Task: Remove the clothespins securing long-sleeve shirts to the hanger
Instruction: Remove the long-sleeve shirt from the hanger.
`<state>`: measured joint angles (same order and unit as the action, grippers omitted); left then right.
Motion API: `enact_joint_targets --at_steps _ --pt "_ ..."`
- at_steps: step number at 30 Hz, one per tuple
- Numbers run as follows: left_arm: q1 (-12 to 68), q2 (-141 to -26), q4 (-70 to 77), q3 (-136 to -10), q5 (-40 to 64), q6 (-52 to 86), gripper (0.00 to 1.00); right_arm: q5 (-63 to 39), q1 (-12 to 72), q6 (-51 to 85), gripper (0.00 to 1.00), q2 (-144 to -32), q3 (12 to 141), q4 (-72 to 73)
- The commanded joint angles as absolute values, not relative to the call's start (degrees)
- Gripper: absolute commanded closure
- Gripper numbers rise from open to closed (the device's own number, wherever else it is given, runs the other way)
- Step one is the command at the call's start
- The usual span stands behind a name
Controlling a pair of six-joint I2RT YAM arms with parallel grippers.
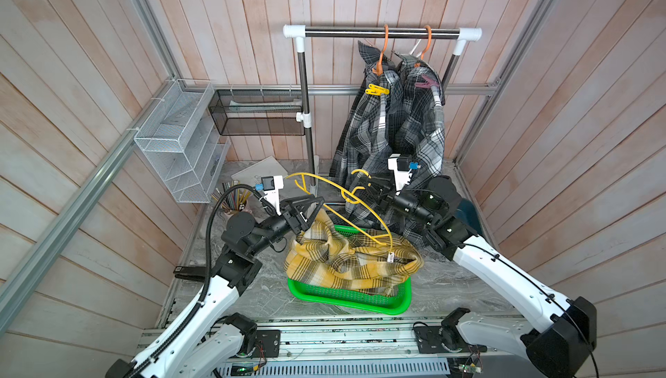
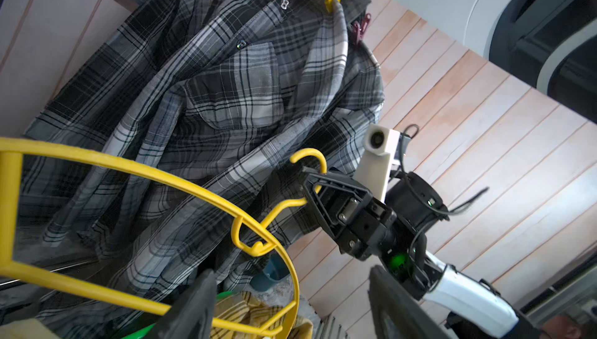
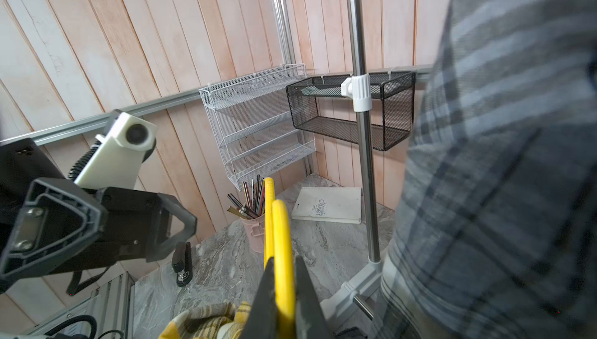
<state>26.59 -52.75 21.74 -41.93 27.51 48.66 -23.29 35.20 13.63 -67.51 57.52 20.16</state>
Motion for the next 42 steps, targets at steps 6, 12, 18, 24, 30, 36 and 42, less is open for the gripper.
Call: enact_joint_targets --at_steps 6,12,18,24,30,36,42 --pt "26.77 -56.74 23.21 -45.77 24.09 54.19 0.27 -17.21 38.99 9.47 1.00 -66.70 57.59 26.52" --pt "26.79 -58.24 23.29 -46.00 21.01 54.34 0.29 -19.50 41.58 6.94 1.00 -66.82 56.81 27.94" --pt "26.80 -59.64 24.65 -45.79 18.93 55.67 0.31 -22.55 44.51 3.49 1.00 -66.97 56.47 27.78" --pt "26.73 -61.11 27.02 -45.79 18.81 57.02 0.39 -24.51 46.32 1.67 1.00 -67.06 55.81 28.14" --pt "26.78 -62.77 32.27 -44.97 19.31 60.15 0.67 -27.42 46.85 1.85 1.00 -68.13 55.98 27.53" --pt "26.75 -64.36 37.64 -44.96 20.02 63.81 1.00 -29.52 46.85 1.85 0.84 -67.33 55.49 26.61" --pt "21.94 -61.73 39.92 -45.36 19.68 69.06 1.00 -33.53 45.41 1.96 0.48 -62.35 52.28 27.50"
